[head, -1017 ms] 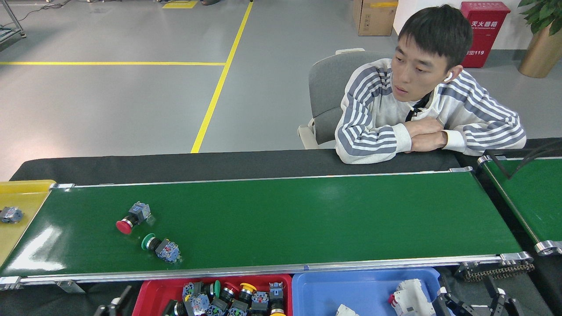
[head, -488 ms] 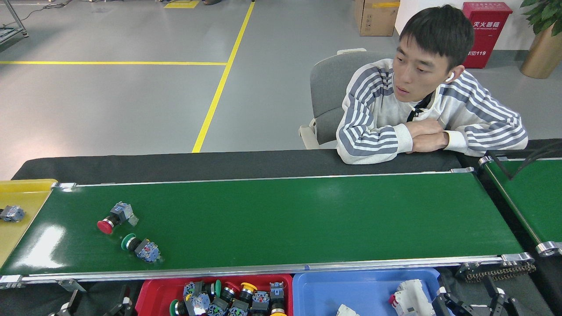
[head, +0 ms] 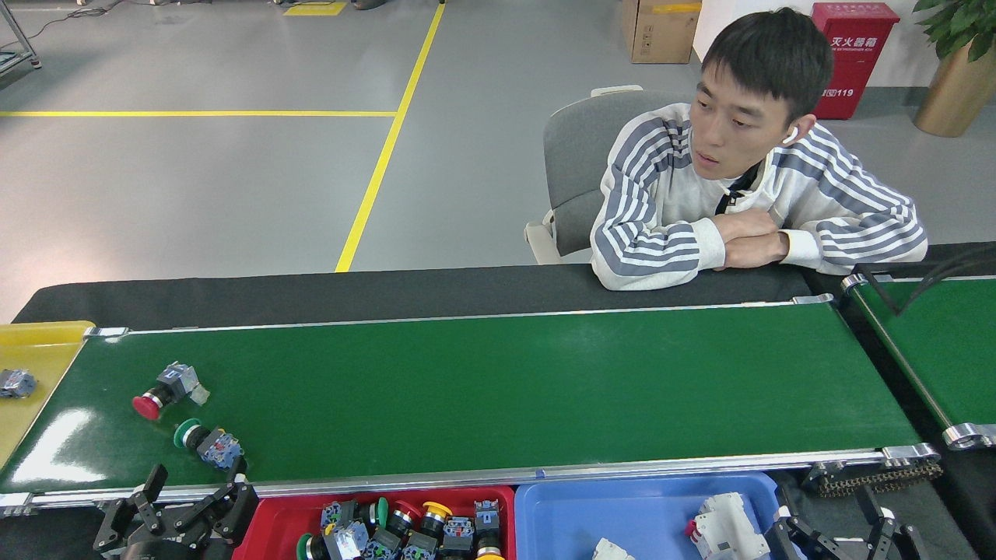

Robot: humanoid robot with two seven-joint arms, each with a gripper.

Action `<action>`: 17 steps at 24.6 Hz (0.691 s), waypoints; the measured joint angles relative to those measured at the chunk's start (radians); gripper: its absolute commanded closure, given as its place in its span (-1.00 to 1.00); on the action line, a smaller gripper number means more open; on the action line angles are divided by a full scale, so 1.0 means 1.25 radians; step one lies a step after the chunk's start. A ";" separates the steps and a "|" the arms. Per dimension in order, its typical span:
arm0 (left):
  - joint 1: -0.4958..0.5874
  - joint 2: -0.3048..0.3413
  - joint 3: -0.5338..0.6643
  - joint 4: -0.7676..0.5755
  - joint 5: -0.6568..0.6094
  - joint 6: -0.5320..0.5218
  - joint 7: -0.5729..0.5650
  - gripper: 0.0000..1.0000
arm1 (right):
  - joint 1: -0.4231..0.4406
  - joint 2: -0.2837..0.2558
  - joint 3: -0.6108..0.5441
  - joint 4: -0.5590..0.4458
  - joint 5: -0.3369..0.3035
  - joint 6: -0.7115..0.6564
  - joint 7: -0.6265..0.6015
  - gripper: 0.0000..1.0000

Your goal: Pick switch part from conveyor to tray

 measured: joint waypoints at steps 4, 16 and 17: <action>-0.069 0.028 0.000 0.082 0.000 0.015 -0.001 -1.00 | 0.000 0.000 0.000 0.000 0.000 0.000 0.000 -0.99; -0.168 0.108 -0.004 0.264 -0.013 0.062 0.005 0.29 | -0.003 0.000 0.009 -0.005 0.000 0.000 0.003 -0.99; -0.166 0.108 -0.004 0.264 -0.013 0.063 0.006 0.29 | -0.003 0.000 0.009 -0.005 0.000 0.000 0.003 -0.99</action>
